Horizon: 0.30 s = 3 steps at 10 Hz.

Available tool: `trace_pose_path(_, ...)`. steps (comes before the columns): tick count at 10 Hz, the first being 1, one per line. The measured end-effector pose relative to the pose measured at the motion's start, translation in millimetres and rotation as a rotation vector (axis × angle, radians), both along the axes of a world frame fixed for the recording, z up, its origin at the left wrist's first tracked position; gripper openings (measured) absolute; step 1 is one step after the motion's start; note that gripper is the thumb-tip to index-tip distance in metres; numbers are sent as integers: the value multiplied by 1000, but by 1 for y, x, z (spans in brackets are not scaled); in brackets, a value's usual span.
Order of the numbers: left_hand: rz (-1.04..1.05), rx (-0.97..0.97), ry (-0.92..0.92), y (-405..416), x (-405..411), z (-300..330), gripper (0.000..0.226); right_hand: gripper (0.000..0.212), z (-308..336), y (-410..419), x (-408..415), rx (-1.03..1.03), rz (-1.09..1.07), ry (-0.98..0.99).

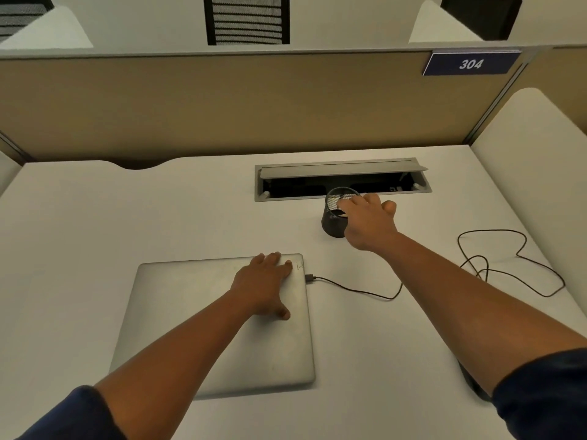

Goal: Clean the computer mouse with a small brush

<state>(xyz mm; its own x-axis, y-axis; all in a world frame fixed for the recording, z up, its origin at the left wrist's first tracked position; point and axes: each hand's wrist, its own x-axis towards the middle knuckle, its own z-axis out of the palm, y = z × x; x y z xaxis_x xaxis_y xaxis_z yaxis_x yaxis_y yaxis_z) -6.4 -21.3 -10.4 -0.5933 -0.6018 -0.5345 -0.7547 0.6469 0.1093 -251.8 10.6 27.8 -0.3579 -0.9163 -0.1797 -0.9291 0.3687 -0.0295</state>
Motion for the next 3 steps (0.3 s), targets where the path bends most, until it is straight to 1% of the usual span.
trace_pose_path(2,-7,14,-28,5,-3,11,114,74,9,27,9,-75,1,-55)
trace_pose_path(3,20,-71,63,14,-13,29,103,80,17,47,14,-159,-9,-102)
